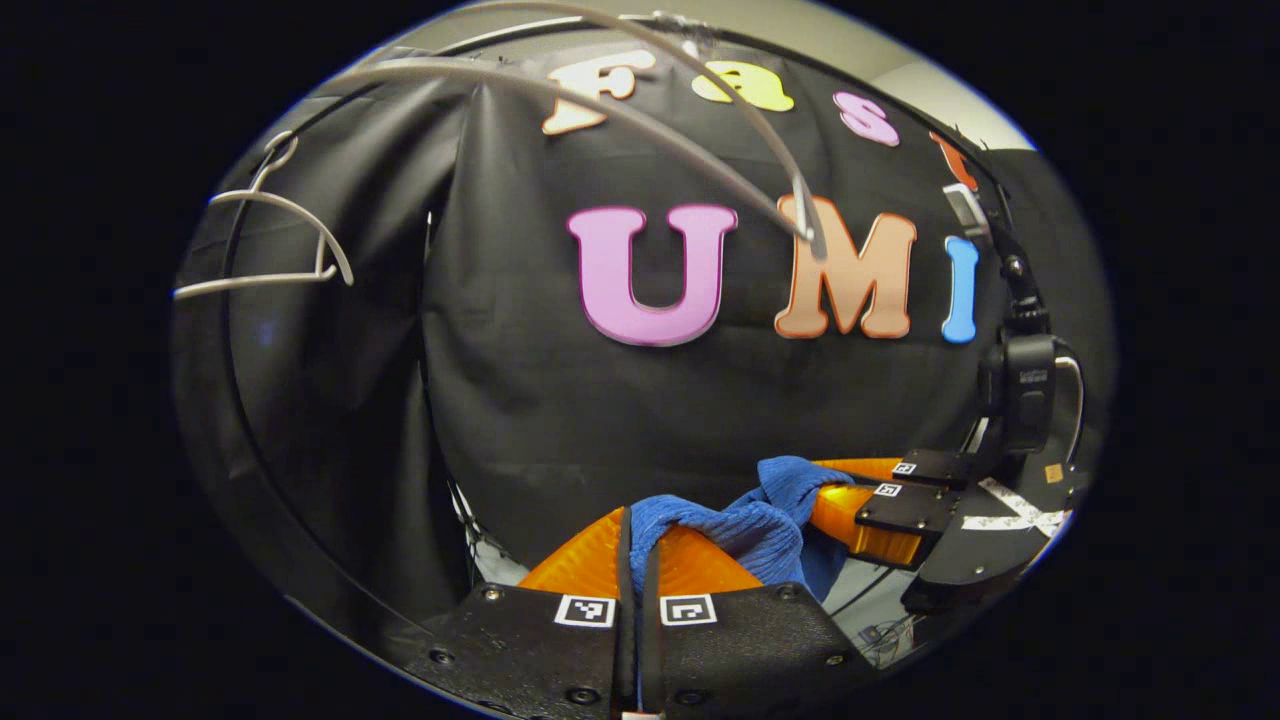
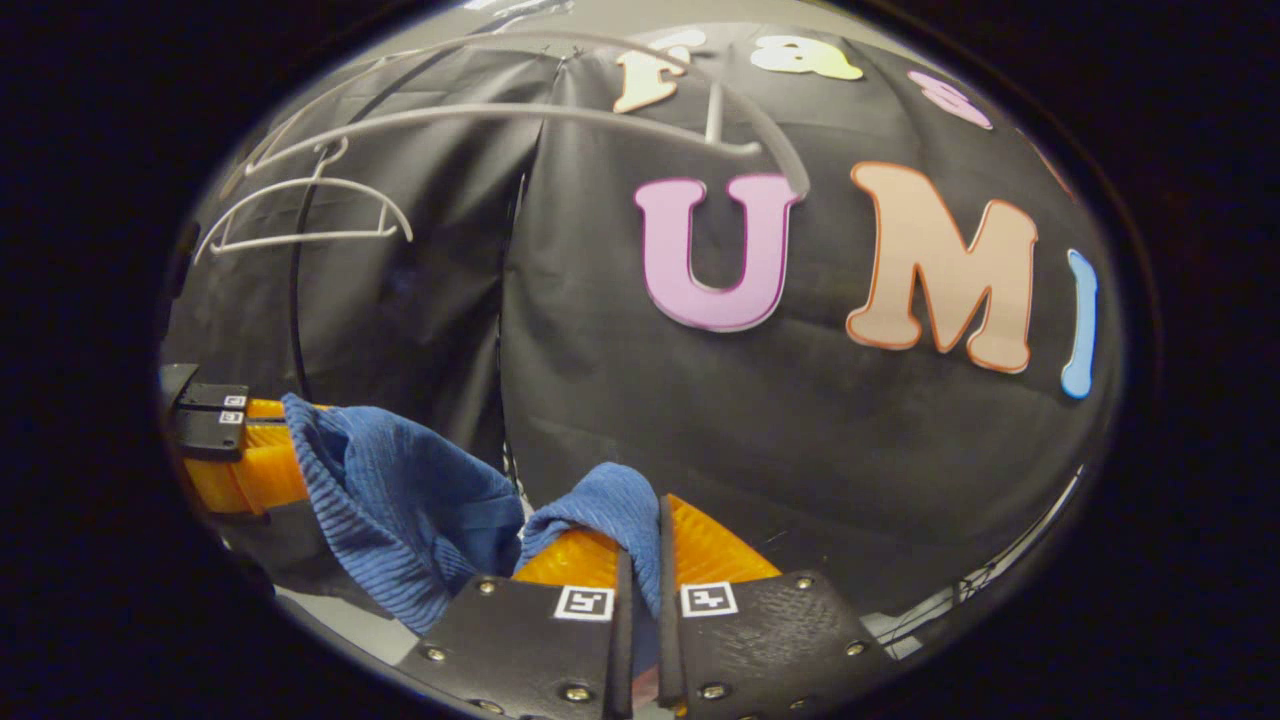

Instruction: Grasp the clothes on the hanger with both hands and then place them into the laundry hamper below.

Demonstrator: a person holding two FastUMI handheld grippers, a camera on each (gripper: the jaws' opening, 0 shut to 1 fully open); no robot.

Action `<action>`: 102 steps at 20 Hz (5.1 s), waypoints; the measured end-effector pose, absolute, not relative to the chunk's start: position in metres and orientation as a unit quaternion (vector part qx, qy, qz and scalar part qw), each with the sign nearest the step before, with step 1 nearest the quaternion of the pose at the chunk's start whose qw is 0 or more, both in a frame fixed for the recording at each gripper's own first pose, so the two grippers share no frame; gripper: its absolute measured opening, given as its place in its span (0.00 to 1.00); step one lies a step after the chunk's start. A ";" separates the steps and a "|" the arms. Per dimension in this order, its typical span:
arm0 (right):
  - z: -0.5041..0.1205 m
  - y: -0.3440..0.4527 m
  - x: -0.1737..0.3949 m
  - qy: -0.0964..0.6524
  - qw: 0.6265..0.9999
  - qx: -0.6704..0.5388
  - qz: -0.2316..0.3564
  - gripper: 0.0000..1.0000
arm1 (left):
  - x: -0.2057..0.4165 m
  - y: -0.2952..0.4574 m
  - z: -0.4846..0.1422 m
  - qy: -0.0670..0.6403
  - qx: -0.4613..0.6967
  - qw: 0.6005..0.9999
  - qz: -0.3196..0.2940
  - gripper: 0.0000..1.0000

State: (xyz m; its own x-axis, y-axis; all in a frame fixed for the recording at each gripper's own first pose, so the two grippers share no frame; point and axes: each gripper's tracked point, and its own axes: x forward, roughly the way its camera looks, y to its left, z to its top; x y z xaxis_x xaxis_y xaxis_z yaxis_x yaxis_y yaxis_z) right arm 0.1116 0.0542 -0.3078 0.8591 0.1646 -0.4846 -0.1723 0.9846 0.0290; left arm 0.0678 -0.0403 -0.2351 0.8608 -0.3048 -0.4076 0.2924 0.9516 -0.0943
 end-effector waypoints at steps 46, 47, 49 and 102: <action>-0.445 0.065 0.006 0.426 0.897 -0.046 0.110 0.13 | -0.040 0.007 -0.425 0.433 0.036 0.889 -0.143 0.16; -0.444 0.064 0.006 0.425 0.897 -0.046 0.110 0.13 | -0.039 0.007 -0.422 0.431 0.036 0.890 -0.142 0.16; -0.437 0.065 0.008 0.418 0.900 -0.045 0.111 0.13 | -0.035 0.006 -0.414 0.423 0.036 0.894 -0.140 0.16; 0.007 -0.027 0.027 -0.012 0.999 0.018 -0.023 0.33 | 0.021 -0.046 0.016 -0.015 -0.044 0.984 -0.174 0.52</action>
